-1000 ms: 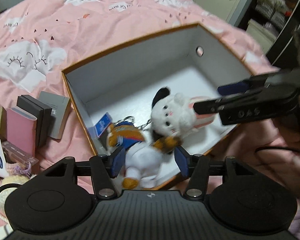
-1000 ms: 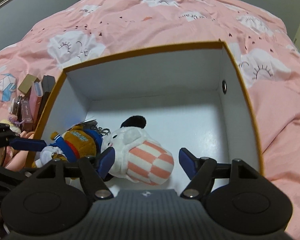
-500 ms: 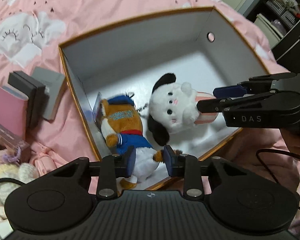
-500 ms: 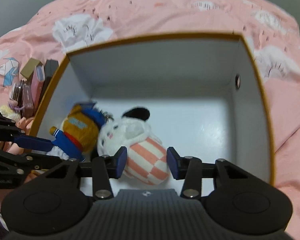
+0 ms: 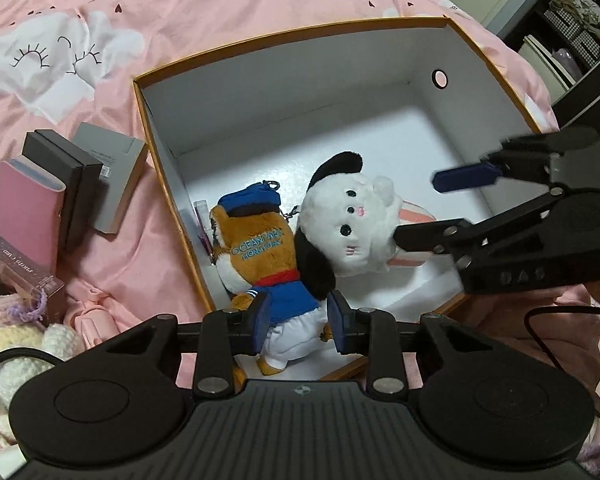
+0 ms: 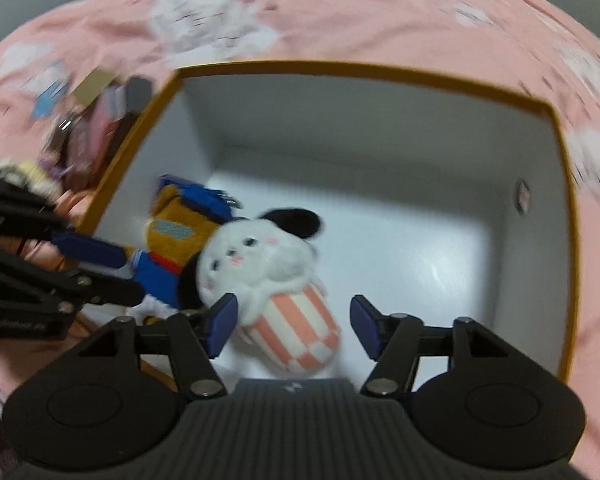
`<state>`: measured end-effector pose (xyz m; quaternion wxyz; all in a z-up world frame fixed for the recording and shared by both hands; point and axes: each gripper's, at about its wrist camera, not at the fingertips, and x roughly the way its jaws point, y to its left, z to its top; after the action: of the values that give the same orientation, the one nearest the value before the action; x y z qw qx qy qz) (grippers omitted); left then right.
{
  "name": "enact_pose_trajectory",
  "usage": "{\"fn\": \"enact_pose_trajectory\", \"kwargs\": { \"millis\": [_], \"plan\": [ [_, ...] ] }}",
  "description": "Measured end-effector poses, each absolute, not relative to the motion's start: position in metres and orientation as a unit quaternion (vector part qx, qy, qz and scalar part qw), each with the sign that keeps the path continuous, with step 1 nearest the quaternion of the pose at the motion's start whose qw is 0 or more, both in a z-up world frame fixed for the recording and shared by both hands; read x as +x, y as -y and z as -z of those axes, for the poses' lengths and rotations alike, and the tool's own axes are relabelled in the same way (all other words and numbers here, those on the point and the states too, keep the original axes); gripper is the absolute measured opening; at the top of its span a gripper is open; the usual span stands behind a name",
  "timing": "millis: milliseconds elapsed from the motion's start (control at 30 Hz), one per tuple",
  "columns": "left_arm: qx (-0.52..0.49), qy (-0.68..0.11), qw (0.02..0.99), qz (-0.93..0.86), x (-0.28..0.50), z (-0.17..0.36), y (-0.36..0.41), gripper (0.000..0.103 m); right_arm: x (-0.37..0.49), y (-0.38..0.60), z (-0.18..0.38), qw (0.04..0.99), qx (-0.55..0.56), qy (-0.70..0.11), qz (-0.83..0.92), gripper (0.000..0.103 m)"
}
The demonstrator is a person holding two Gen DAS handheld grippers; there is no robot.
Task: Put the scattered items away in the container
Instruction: 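Lower both plushes into the box and open both tools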
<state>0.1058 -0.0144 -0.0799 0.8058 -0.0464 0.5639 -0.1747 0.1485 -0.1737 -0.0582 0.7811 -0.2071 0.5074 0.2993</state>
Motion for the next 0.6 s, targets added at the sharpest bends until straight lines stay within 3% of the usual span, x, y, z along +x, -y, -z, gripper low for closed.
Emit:
{"fn": "enact_pose_trajectory", "kwargs": {
  "millis": [300, 600],
  "plan": [
    [-0.045, -0.542, 0.821, 0.173, 0.102, 0.075, 0.014, 0.035, 0.161, 0.148, 0.081, 0.744, -0.244, -0.525, -0.333, 0.07],
    [-0.059, -0.535, 0.824, 0.176, 0.102, 0.075, 0.009, 0.035, 0.188, 0.19, 0.077, 0.773, -0.049, -0.59, -0.23, 0.061]
  ]
}}
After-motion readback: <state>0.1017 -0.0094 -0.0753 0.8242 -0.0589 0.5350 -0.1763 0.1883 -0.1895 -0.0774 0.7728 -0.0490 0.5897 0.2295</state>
